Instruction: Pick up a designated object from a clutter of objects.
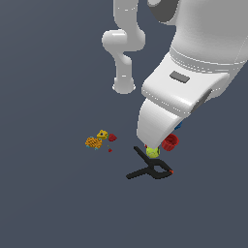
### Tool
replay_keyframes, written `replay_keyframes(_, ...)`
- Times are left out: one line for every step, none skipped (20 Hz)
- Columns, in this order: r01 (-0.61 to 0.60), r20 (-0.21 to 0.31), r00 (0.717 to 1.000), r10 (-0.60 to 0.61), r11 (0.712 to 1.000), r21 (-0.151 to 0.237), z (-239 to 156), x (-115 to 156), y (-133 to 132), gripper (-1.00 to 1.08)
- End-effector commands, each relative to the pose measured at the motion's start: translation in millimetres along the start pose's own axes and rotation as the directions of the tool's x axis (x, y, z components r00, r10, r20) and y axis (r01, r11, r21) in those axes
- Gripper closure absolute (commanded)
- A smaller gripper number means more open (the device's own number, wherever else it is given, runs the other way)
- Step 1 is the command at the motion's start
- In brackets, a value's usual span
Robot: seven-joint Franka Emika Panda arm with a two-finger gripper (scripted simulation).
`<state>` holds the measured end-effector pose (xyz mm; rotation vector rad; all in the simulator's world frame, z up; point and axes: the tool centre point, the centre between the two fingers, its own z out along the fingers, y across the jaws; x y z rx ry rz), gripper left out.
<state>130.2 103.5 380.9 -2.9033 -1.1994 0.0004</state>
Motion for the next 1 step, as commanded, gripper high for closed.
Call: replay_keyframes(0.000, 0.000, 1.000, 0.000, 1.000, 0.000, -0.8, 0.7, 0.4, 1.08)
